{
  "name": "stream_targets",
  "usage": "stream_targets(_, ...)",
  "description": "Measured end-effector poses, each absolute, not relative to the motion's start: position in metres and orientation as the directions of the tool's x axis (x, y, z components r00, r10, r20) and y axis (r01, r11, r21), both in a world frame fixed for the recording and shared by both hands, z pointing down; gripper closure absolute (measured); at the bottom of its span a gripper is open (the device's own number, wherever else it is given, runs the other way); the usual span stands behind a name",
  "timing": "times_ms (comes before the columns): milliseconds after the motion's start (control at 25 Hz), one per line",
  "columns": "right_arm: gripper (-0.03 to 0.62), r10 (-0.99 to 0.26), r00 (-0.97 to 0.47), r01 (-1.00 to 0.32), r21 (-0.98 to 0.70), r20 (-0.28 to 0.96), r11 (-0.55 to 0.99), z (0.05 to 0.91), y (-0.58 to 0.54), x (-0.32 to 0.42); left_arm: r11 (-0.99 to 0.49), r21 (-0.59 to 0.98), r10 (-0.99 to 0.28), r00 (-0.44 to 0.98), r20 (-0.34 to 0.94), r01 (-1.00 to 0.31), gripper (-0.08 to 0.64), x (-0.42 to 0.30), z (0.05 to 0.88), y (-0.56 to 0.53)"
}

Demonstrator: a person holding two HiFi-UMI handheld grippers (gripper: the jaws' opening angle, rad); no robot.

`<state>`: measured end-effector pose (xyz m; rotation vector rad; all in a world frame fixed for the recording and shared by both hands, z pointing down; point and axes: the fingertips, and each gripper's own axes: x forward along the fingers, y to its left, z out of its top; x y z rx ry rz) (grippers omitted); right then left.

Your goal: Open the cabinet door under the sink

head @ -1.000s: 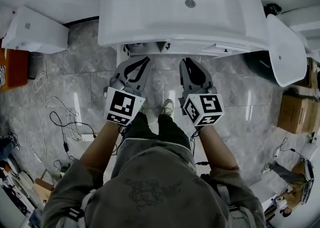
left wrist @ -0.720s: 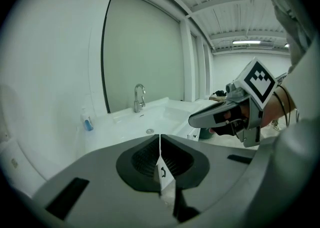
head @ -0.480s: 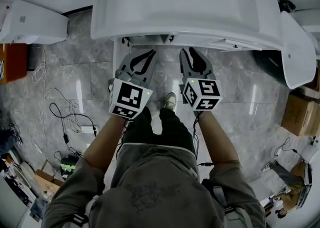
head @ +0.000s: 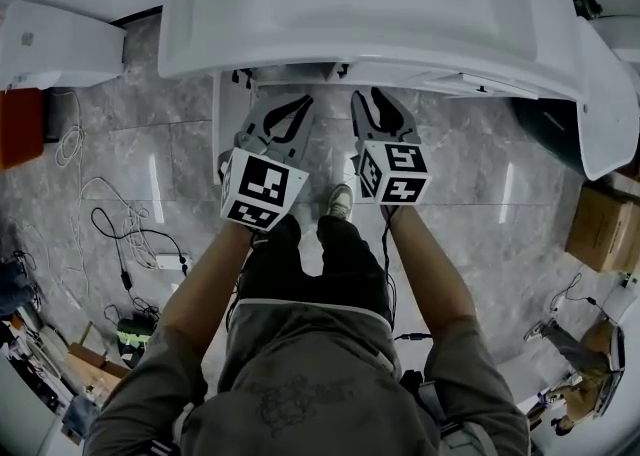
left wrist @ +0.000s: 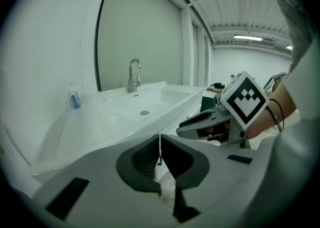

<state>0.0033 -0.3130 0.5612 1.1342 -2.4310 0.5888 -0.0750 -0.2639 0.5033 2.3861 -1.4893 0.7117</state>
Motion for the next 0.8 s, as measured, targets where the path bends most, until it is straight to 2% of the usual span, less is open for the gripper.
stream_targets(440,0.480,-0.587,-0.562,-0.802,-0.209,0.583,0.560,0.678,-0.340,-0.013,-0.361,-0.007,-0.787,0.300,0.539,-0.933,0.538,-0.103,0.570,-0.283)
stream_targets(800,0.482,-0.574,-0.526,-0.817,-0.184,0.627,0.547,0.749,-0.364,-0.018,-0.377,-0.006,-0.766,0.308,0.564,-0.926,0.538,-0.109,0.624,-0.284)
